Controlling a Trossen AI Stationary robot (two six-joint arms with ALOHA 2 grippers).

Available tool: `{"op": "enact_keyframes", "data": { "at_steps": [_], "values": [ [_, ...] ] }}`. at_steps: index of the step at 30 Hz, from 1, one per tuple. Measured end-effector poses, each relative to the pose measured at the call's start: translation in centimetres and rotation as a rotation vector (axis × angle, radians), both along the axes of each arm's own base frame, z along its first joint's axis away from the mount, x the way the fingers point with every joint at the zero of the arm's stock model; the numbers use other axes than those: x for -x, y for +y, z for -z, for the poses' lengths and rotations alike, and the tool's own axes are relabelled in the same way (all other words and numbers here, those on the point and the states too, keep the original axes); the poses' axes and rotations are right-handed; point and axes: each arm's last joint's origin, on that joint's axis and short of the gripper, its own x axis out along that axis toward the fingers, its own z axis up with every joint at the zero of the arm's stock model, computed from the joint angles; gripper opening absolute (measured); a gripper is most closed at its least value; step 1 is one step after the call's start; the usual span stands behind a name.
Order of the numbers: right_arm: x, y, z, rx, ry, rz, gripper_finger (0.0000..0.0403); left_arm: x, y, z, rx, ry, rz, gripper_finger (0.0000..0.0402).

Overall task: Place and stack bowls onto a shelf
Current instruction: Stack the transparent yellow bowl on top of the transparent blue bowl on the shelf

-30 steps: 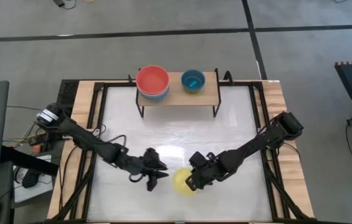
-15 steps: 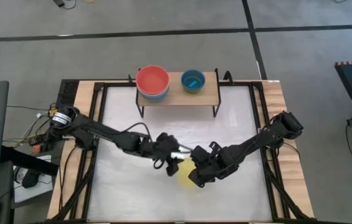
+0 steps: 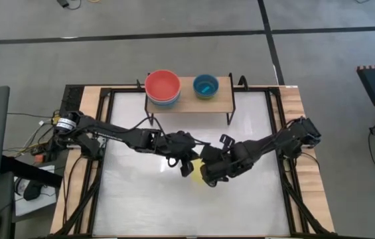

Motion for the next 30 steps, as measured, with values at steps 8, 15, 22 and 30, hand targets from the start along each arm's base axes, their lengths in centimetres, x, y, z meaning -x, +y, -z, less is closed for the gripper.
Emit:
{"op": "enact_keyframes", "data": {
  "at_steps": [8,15,22,30],
  "values": [
    [1.4,-1.7,-4.5,0.046,-0.121,0.029,0.0097,-0.5,2.2,-4.7,-0.178,0.019,-0.062,0.0],
    [6.6,-4.9,-11.2,0.055,-0.323,0.107,0.0172,-0.4,8.8,-8.3,-0.361,-0.004,-0.28,0.0],
    [11.1,-7.7,-15.5,0.039,-0.537,0.151,0.0187,1.0,16.6,-11.5,-0.349,-0.128,-0.508,0.0],
    [11.9,-8.9,-16.1,0.107,-0.535,0.138,0.0177,2.5,21.3,-12.9,-0.324,-0.17,-0.586,0.0]
  ]
}}
